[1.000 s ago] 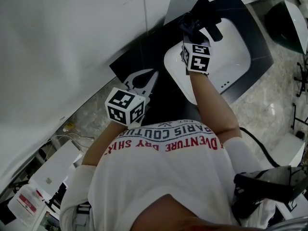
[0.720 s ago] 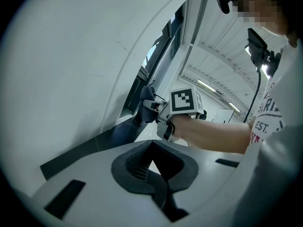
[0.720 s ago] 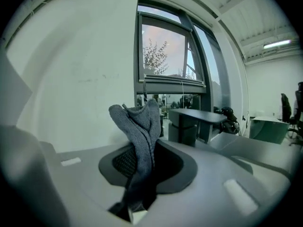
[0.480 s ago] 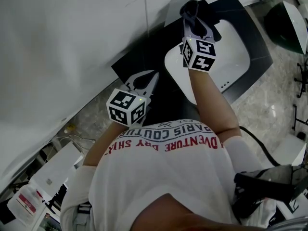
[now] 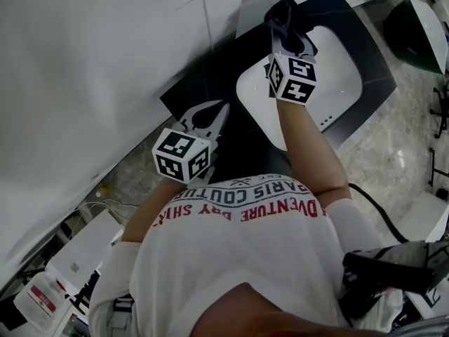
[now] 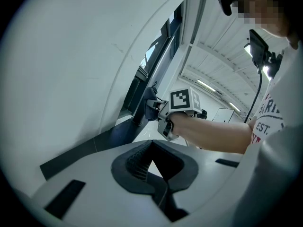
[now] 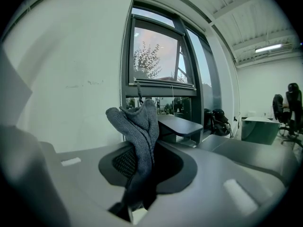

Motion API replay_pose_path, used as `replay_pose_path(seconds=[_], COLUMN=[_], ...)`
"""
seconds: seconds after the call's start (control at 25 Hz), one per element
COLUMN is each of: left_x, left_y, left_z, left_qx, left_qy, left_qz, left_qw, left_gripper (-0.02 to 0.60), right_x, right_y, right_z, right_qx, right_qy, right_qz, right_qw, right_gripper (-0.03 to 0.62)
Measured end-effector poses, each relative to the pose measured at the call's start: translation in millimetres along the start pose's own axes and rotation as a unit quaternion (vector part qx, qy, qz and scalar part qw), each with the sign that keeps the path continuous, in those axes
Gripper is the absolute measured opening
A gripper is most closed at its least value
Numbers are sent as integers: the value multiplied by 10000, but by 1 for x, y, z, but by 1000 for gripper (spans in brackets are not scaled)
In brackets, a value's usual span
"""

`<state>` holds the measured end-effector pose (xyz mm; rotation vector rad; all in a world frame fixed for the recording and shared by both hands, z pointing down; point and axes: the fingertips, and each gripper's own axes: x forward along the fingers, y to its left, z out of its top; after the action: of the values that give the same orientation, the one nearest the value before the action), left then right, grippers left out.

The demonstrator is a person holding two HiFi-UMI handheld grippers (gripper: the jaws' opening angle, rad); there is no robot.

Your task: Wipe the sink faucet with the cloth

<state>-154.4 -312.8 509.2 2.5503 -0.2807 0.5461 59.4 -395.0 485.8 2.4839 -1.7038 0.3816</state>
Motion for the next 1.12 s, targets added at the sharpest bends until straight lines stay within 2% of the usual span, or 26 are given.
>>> replay_pose_path(seconds=[0.36, 0.88, 1.0, 1.12], left_x=[-1, 23, 27, 25], left_y=[-13, -30, -34, -37], left_z=[-1, -4, -3, -3], left_qx=[-10, 103, 139, 155], left_qy=[-20, 126, 120, 78], left_qz=[-171, -475, -516, -543], left_qw=[9999, 9987, 9985, 9984], left_gripper=[1, 2, 2, 2], right_x=[-40, -94, -96, -102], right_y=[-13, -61, -61, -50], right_z=[-8, -33, -33, -29], right_qx=[-4, 188, 202, 277], right_qy=[-30, -44, -51, -70], right_qz=[-122, -465, -420, -144], right_qw=[9999, 9987, 9989, 9995], right_gripper=[78, 78, 78, 78])
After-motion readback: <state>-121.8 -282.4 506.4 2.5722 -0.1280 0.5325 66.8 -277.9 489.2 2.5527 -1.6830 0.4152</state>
